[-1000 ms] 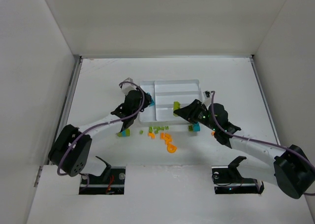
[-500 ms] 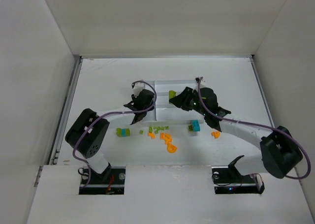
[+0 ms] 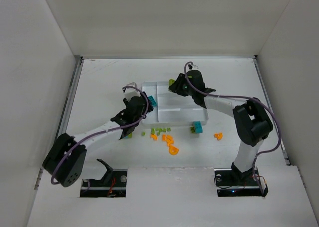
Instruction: Sort the legos into containers by color
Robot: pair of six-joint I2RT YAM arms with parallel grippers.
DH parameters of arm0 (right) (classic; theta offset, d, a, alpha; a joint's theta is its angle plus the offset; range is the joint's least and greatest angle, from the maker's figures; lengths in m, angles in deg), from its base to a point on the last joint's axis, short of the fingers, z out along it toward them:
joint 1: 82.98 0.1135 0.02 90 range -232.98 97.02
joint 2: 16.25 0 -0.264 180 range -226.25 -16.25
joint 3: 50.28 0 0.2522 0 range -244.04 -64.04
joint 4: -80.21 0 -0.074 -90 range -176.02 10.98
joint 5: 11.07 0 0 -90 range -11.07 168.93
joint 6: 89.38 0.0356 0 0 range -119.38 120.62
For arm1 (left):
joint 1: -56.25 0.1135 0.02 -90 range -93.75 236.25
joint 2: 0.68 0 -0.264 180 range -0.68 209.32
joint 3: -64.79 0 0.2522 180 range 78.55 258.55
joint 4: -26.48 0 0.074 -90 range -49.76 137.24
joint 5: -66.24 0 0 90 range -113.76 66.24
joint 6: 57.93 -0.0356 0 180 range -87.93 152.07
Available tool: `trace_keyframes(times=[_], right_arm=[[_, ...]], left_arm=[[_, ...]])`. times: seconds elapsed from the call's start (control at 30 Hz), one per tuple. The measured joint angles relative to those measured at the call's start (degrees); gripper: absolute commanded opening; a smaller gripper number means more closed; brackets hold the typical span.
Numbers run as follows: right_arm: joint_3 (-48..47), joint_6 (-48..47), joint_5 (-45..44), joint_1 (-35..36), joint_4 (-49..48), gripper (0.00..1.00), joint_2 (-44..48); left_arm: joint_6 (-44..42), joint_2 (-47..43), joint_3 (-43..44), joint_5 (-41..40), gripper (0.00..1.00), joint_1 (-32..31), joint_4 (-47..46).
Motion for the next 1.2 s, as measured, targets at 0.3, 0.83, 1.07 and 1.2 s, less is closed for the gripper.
trace_keyframes(times=[0.3, 0.83, 1.07, 1.2], right_arm=[[-13.2, -2.0, -8.0, 0.8, 8.2, 0.3, -9.5], [-17.9, -0.3, -13.6, 5.0, 14.1, 0.56, -13.3], [-16.6, -0.4, -13.9, 5.0, 14.0, 0.56, -12.5], [-8.3, -1.4, -14.2, 5.0, 13.2, 0.38, -5.2]], left_arm=[[0.9, -7.3, -7.8, 1.7, 0.53, 1.2, -5.7], [1.6, -7.4, -8.5, 4.2, 0.53, 3.1, -7.3], [1.8, -7.4, -8.5, 4.2, 0.52, 3.3, -7.3], [1.9, -7.4, -8.5, 4.3, 0.52, 3.3, -7.3]])
